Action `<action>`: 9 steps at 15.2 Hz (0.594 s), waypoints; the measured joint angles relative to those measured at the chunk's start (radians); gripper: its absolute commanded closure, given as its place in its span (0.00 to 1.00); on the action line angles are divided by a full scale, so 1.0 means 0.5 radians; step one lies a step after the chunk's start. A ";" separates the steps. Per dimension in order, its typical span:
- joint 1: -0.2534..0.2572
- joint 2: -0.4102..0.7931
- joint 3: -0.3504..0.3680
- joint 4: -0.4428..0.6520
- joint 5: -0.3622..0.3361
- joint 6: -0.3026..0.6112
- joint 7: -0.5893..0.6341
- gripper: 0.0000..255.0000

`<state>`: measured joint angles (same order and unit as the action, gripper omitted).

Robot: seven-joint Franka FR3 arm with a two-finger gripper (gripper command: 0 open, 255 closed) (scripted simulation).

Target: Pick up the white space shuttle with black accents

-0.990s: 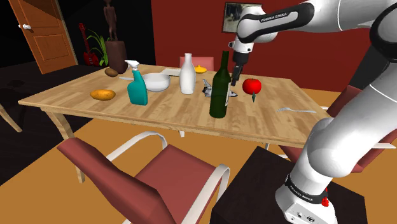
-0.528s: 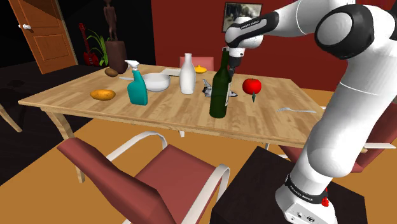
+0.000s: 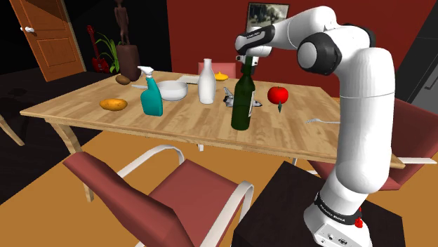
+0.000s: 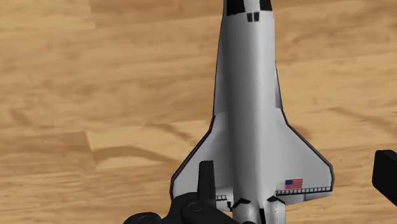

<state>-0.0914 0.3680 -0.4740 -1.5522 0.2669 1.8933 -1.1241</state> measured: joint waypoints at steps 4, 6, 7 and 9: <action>-0.036 0.108 0.023 0.042 0.055 0.050 -0.062 0.00; -0.034 0.117 0.028 -0.002 0.064 0.101 -0.073 0.00; -0.035 0.126 0.030 -0.010 0.069 0.117 -0.078 0.00; -0.036 0.138 0.033 -0.024 0.076 0.141 -0.084 1.00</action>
<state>-0.1096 0.4369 -0.4574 -1.5643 0.3049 1.9639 -1.1662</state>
